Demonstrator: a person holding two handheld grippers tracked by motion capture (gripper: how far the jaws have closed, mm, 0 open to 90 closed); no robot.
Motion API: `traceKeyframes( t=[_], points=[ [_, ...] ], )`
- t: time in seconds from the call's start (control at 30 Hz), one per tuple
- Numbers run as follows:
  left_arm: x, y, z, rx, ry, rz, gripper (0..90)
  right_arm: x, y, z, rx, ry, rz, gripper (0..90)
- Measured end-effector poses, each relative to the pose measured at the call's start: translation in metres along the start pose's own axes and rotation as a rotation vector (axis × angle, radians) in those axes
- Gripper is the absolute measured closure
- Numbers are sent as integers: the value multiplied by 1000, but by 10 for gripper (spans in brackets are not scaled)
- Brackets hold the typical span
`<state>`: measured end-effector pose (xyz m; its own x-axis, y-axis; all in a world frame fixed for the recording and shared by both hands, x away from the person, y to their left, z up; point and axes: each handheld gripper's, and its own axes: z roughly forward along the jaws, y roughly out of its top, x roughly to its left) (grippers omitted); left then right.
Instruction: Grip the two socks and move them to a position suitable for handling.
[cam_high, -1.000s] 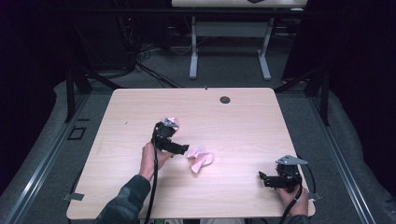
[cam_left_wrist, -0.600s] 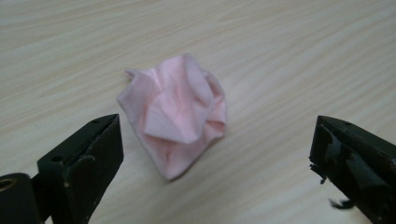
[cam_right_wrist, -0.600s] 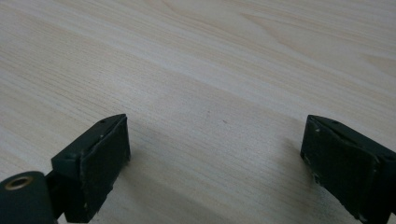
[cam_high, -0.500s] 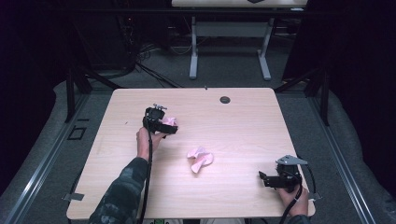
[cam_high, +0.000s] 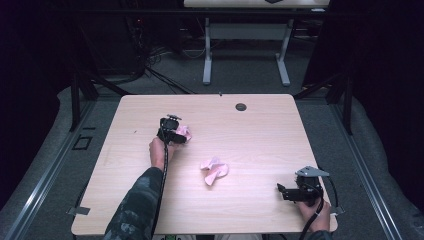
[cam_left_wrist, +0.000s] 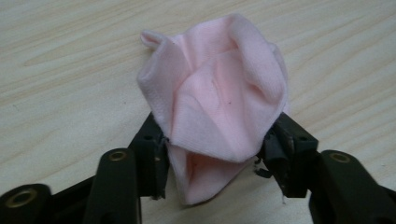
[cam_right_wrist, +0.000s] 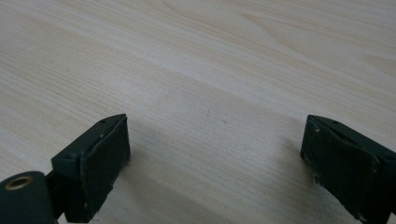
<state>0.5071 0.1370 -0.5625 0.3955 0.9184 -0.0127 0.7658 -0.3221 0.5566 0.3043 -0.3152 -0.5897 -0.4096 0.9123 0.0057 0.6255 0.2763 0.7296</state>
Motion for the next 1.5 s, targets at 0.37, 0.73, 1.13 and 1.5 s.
traceKeyframes(
  t=[0.37,0.73,1.13,1.5],
  points=[
    [4,-8,-6,-49,5,-11,817,0,0,0,0,0,0,75],
    [-1,-36,-58,-161,-59,2,819,0,0,0,1,-1,0,76],
    [-28,-67,-106,-208,-135,90,818,0,0,0,5,-3,0,76],
    [-53,-102,-145,-259,-219,145,816,1,0,-1,2,-7,7,81]
  ],
)
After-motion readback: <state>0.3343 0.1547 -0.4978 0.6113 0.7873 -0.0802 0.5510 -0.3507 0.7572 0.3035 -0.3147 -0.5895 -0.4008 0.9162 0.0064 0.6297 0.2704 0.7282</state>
